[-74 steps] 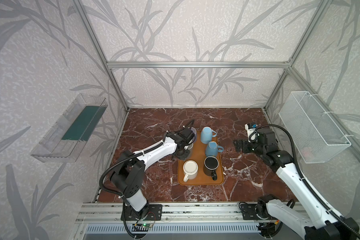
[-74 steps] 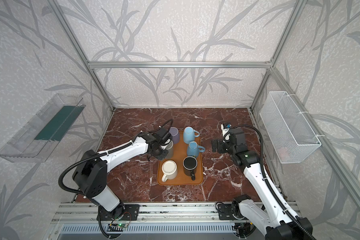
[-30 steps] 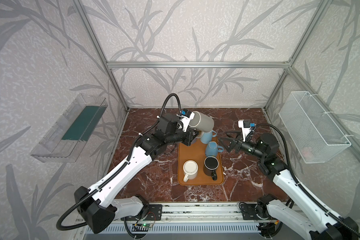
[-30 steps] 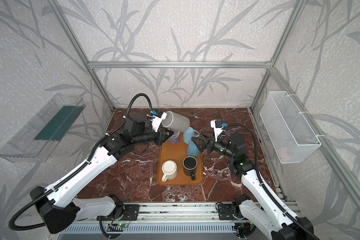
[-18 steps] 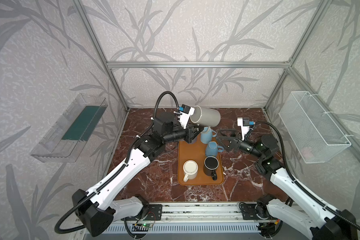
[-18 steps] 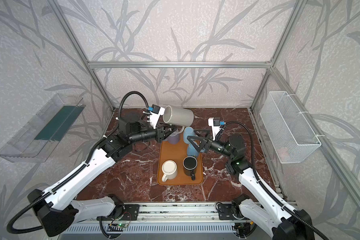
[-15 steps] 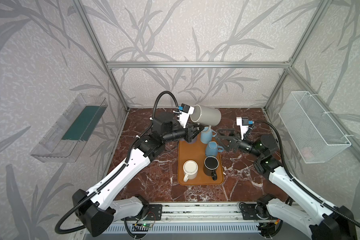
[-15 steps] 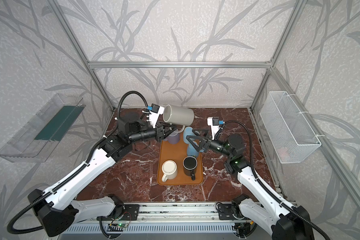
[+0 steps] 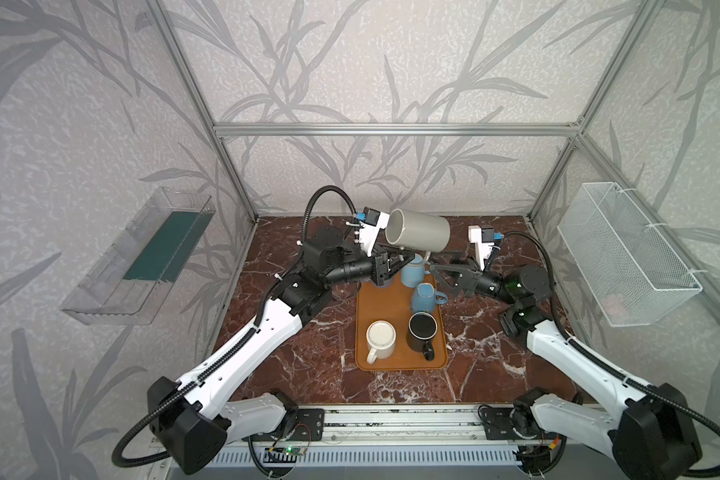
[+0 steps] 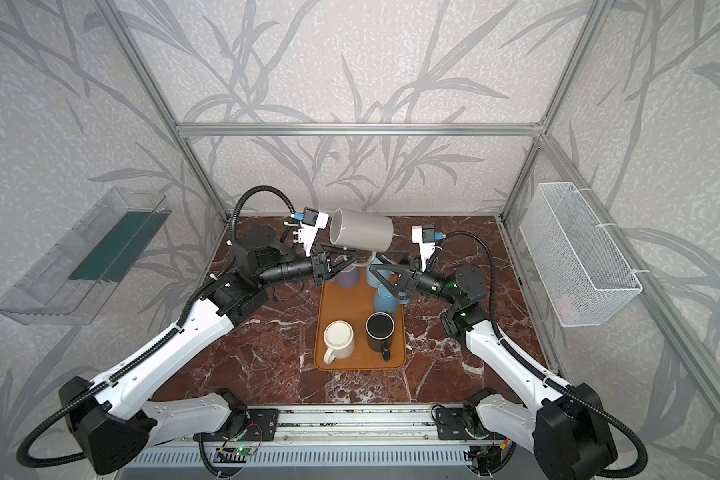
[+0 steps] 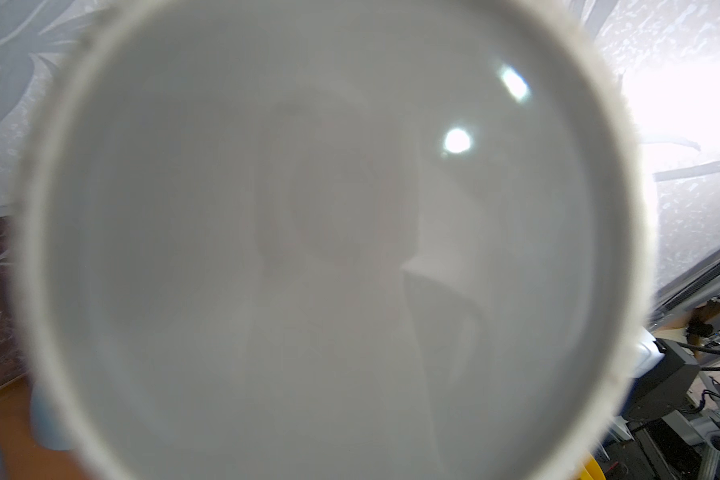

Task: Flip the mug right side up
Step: 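Grasp the grey mug with the right gripper beside the left gripper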

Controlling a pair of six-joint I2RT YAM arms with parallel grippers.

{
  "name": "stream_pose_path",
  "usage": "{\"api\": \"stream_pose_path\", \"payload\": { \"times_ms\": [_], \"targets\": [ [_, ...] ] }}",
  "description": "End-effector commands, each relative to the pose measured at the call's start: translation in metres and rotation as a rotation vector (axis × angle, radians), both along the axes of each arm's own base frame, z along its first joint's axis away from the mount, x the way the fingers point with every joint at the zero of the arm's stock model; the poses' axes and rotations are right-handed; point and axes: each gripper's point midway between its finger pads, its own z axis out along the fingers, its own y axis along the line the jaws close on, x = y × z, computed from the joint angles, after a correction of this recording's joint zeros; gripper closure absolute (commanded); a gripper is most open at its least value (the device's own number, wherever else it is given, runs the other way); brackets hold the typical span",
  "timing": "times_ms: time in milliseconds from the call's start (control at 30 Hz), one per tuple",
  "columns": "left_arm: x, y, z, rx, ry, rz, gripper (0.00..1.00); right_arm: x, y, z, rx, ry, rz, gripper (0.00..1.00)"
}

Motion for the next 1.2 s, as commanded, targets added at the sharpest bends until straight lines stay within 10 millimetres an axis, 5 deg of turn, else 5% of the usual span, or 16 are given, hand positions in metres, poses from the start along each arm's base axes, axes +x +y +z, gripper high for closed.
{"api": "stream_pose_path", "payload": {
  "times_ms": [0, 400, 633, 1167],
  "targets": [
    [-0.022, 0.009, 0.061, -0.140, -0.179, -0.046, 1.00, -0.016, 0.001, 0.030, 0.037, -0.115, 0.060, 0.11],
    [-0.035, 0.011, 0.069, -0.192, -0.217, -0.089, 1.00, -0.012, 0.006, 0.045, 0.150, -0.106, 0.168, 0.29],
    [-0.037, 0.012, 0.071, -0.200, -0.231, -0.095, 1.00, -0.013, 0.006, 0.051, 0.169, -0.110, 0.183, 0.52],
    [-0.030, 0.015, 0.069, -0.224, -0.233, -0.089, 1.00, -0.016, 0.005, 0.050, 0.176, -0.100, 0.180, 0.65]
  ]
}}
